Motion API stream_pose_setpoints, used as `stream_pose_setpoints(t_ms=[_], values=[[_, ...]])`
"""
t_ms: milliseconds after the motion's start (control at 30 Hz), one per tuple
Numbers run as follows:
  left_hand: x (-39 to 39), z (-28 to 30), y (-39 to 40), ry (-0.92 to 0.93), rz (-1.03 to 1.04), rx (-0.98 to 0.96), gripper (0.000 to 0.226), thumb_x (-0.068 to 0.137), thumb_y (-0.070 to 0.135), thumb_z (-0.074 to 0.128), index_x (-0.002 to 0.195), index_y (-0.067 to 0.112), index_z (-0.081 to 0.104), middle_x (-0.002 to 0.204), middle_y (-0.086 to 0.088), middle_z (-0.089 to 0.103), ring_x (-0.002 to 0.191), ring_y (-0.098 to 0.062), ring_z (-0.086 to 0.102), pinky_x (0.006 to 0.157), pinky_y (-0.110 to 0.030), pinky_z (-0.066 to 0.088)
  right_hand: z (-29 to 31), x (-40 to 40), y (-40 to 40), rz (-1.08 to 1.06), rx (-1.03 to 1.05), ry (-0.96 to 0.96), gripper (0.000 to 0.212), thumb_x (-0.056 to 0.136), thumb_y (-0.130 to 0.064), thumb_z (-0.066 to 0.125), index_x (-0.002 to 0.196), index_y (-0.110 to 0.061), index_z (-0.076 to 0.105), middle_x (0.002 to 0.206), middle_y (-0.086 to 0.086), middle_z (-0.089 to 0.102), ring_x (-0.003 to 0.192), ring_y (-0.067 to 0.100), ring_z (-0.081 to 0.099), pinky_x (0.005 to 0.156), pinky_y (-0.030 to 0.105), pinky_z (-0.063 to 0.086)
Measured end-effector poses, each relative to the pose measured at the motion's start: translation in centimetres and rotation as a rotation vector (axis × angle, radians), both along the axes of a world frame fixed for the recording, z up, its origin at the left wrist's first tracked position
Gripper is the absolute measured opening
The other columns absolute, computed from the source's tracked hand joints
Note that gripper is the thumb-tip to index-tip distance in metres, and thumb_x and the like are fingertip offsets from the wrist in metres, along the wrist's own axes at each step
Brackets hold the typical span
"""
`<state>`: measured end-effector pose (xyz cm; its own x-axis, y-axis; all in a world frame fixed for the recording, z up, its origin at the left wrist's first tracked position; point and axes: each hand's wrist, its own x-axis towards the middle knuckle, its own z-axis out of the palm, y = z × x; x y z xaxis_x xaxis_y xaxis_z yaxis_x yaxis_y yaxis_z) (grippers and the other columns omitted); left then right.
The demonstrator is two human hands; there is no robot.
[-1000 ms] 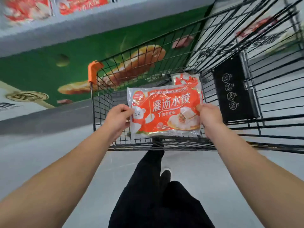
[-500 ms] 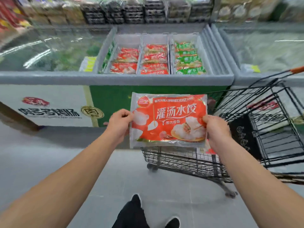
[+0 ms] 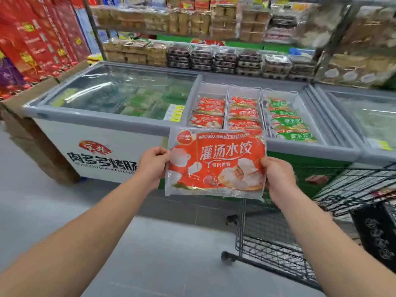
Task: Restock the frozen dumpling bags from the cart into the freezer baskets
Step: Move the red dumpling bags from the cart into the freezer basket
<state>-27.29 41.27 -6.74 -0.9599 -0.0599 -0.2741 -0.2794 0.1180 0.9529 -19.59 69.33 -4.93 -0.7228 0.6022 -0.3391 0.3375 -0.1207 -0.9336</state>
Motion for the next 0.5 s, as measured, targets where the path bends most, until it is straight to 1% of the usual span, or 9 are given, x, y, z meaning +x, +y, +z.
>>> stream_pose_setpoints(t_ms=[67, 100, 233, 333, 400, 500], values=[[-1.8, 0.0, -2.2, -0.006, 0.013, -0.003, 0.023, 0.095, 0.007, 0.059, 0.074, 0.014, 0.053, 0.065, -0.003, 0.051, 0.057, -0.016, 0.048, 0.044, -0.023, 0.039, -0.1, -1.6, -2.2, 0.011, 0.006, -0.007, 0.024, 0.097, -0.009, 0.056, 0.078, -0.018, 0.068, 0.09, 0.002, 0.071, 0.094, 0.026, 0.068, 0.095, 0.049, 0.054], [-2.8, -0.1, -3.1, -0.016, 0.01, -0.005, 0.022, 0.095, 0.007, 0.058, 0.075, 0.013, 0.054, 0.065, -0.003, 0.051, 0.056, -0.015, 0.048, 0.043, -0.023, 0.039, -0.1, -2.3, -3.1, 0.009, 0.006, -0.007, 0.024, 0.097, -0.009, 0.056, 0.078, -0.018, 0.068, 0.091, 0.003, 0.072, 0.094, 0.026, 0.068, 0.095, 0.05, 0.054], [-6.3, -0.3, -5.2, -0.042, 0.0, 0.009, 0.02, 0.096, 0.009, 0.057, 0.076, 0.014, 0.057, 0.068, -0.004, 0.055, 0.06, -0.018, 0.052, 0.053, -0.028, 0.042, 0.1, -5.3, -5.0, -0.005, -0.012, -0.016, 0.02, 0.097, -0.011, 0.056, 0.082, -0.02, 0.067, 0.097, 0.005, 0.072, 0.094, 0.026, 0.069, 0.094, 0.049, 0.055], [-9.7, -0.9, -5.4, -0.054, 0.01, 0.012, 0.023, 0.094, 0.01, 0.059, 0.072, 0.015, 0.058, 0.065, -0.004, 0.056, 0.062, -0.021, 0.053, 0.056, -0.032, 0.042, -0.4, -8.7, -5.5, -0.027, -0.029, -0.032, 0.019, 0.097, -0.01, 0.057, 0.083, -0.019, 0.067, 0.095, 0.005, 0.073, 0.092, 0.026, 0.069, 0.092, 0.049, 0.056], [-11.5, -1.2, -5.2, -0.059, 0.005, 0.01, 0.024, 0.094, 0.009, 0.059, 0.071, 0.015, 0.058, 0.064, -0.003, 0.057, 0.062, -0.021, 0.053, 0.055, -0.032, 0.041, -0.9, -10.7, -5.4, -0.038, -0.052, -0.036, 0.019, 0.097, -0.01, 0.057, 0.084, -0.018, 0.068, 0.094, 0.005, 0.073, 0.091, 0.026, 0.07, 0.091, 0.048, 0.056], [-14.8, -2.0, -5.0, -0.065, 0.015, 0.011, 0.023, 0.095, 0.008, 0.058, 0.072, 0.014, 0.057, 0.071, -0.007, 0.06, 0.066, -0.022, 0.056, 0.048, -0.029, 0.04, -1.7, -14.7, -4.8, -0.033, -0.088, -0.039, 0.015, 0.097, -0.012, 0.057, 0.089, -0.017, 0.069, 0.099, 0.005, 0.074, 0.093, 0.026, 0.071, 0.092, 0.048, 0.056]])
